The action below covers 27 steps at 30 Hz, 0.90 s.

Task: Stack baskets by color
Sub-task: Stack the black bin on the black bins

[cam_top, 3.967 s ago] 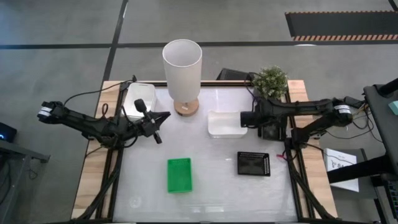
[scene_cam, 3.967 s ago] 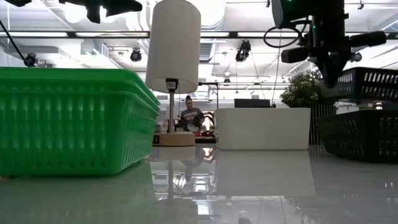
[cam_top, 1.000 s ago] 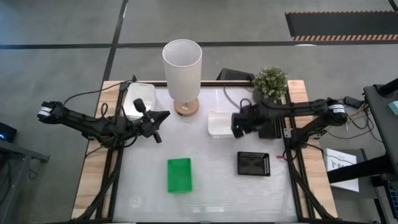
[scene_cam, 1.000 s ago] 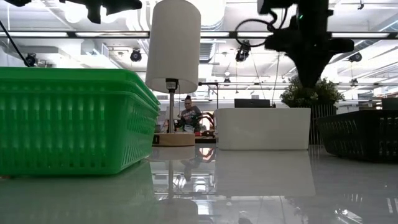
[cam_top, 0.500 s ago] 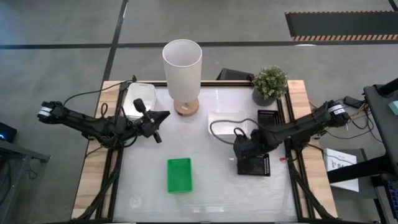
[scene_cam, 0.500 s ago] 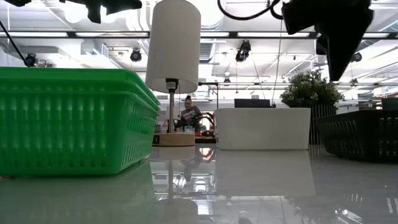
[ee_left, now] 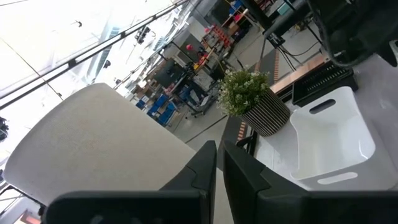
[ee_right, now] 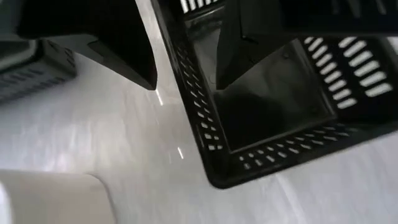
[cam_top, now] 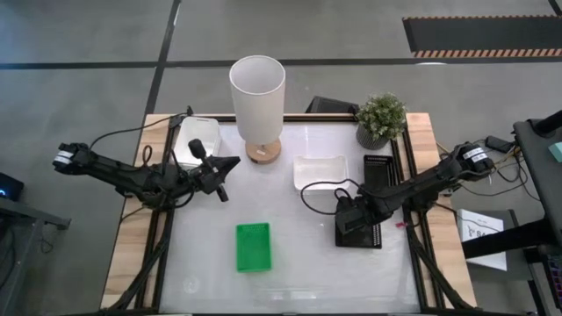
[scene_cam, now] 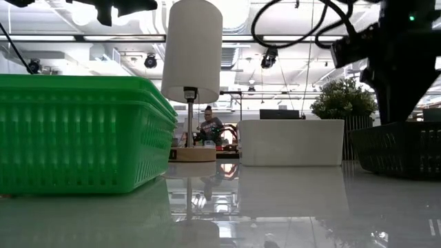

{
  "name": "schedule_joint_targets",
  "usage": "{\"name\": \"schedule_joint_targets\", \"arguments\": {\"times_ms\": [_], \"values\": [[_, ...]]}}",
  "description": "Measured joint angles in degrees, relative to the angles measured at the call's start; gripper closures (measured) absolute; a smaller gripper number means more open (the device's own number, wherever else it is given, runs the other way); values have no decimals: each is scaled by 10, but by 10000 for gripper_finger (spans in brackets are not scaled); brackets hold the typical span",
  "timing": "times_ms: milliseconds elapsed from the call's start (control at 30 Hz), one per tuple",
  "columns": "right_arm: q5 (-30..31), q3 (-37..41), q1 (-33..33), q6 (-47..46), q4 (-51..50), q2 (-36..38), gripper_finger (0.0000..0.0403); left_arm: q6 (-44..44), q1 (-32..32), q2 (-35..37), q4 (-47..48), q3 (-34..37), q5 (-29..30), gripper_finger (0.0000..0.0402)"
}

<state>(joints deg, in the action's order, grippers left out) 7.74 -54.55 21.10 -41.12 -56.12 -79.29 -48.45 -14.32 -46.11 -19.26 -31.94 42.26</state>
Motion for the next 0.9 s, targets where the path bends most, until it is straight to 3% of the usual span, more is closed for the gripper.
{"name": "schedule_joint_targets", "arguments": {"times_ms": [300, 600, 900], "values": [[1, 41, 0, 22, 29, 1, 275, 0, 0, 0, 0, 0, 0, 391], [-2, 47, 0, 25, 30, 1, 384, 0, 0, 0, 0, 0, 0, 391], [-10, -11, -5, 28, -4, 5, 391, 0, 0, 0, 0, 0, 0, 391]]}}
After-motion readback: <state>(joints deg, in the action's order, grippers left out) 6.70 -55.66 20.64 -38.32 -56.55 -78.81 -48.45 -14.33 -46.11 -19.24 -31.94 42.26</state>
